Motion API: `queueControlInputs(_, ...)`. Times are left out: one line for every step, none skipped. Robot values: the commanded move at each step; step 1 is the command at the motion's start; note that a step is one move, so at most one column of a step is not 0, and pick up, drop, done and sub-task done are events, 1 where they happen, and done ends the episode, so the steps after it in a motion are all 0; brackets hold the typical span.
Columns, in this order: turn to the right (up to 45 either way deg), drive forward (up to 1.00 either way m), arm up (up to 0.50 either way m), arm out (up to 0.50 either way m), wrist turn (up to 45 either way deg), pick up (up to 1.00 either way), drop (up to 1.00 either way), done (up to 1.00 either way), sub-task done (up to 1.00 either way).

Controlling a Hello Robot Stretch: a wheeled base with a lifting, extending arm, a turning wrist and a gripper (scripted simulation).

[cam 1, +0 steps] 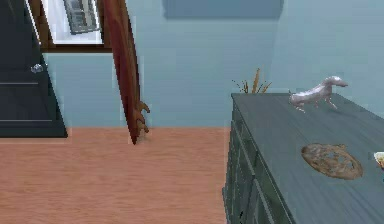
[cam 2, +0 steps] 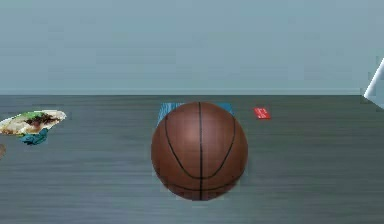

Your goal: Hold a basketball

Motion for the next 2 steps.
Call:
queueControlInputs(0.0, 0.00, 0.50, 0.00, 0.0, 0.00, 0.00, 0.00, 0.00)
queueControlInputs(0.0, 0.00, 0.38, 0.00, 0.0, 0.00, 0.00, 0.00, 0.00)
